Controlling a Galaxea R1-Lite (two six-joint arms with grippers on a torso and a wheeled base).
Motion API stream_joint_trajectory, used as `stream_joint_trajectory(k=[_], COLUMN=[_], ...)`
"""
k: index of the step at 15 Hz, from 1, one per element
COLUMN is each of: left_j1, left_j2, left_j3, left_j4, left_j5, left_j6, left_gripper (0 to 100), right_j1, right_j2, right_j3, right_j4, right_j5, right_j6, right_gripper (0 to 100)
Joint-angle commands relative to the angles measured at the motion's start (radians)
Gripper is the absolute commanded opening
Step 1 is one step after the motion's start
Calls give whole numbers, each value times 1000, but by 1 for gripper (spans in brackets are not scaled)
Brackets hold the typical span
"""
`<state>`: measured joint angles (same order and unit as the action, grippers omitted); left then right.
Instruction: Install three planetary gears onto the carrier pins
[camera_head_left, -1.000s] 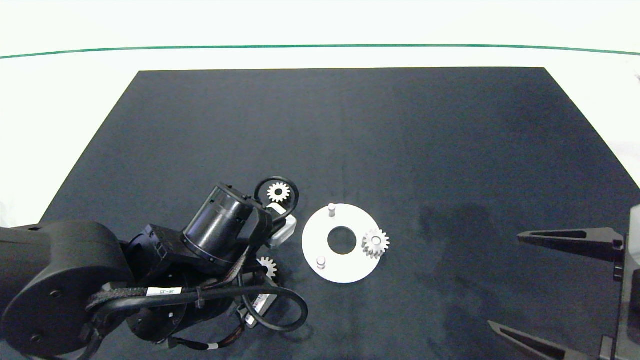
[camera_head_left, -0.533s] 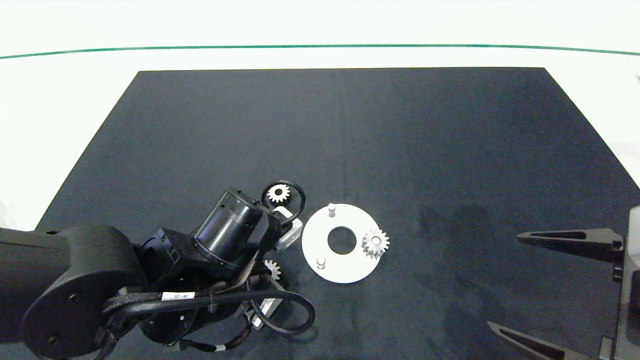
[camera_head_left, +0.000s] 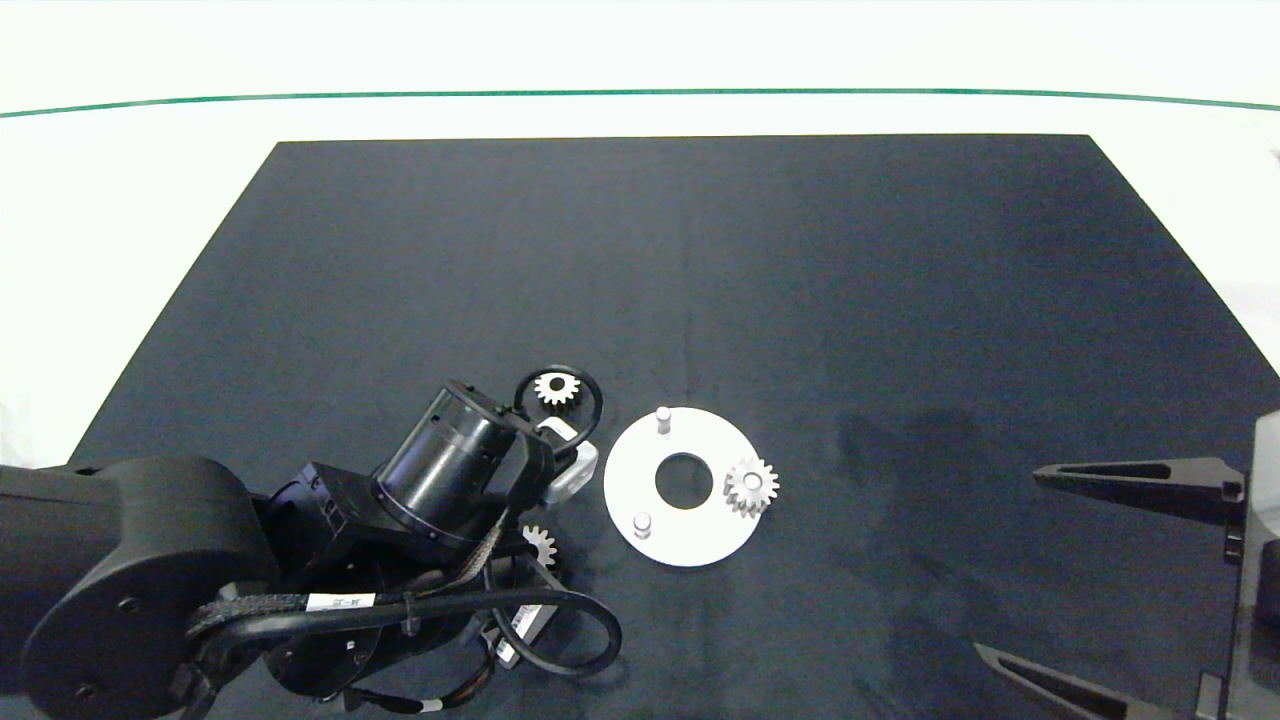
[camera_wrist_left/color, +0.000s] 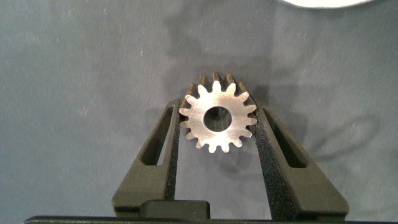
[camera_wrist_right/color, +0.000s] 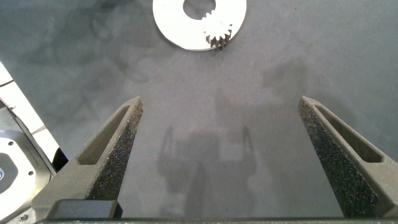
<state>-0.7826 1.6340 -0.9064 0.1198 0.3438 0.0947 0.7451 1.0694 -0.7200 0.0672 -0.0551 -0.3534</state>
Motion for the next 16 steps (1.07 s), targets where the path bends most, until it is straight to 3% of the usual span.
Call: stream_joint_trajectory(k=[1, 3, 5, 8, 15, 16], left_j1=[-3, -30, -61, -96, -127, -129], left_j2=[-49, -42, -36, 1, 93, 99], left_j3=[-12, -51, -82, -155, -279, -293], left_j4=[-2, 1, 12, 81, 116, 126], left_j5=[4, 6, 6, 7, 7, 7], left_j6=[3, 5, 10, 8, 16, 16], left_gripper=[22, 22, 22, 22, 22, 22], right_j1=[0, 0, -1, 0, -6, -6], right_j2=[-16, -28, -34, -43, -95, -112], right_j3=[-3, -3, -1, -3, -16, -19], right_j4=[0, 0, 0, 3, 5, 5], right_j5=[0, 0, -8, -6, -11, -11], right_j6=[-2, -6, -33, -33, -36, -47], right_gripper=[100, 100, 100, 100, 100, 100])
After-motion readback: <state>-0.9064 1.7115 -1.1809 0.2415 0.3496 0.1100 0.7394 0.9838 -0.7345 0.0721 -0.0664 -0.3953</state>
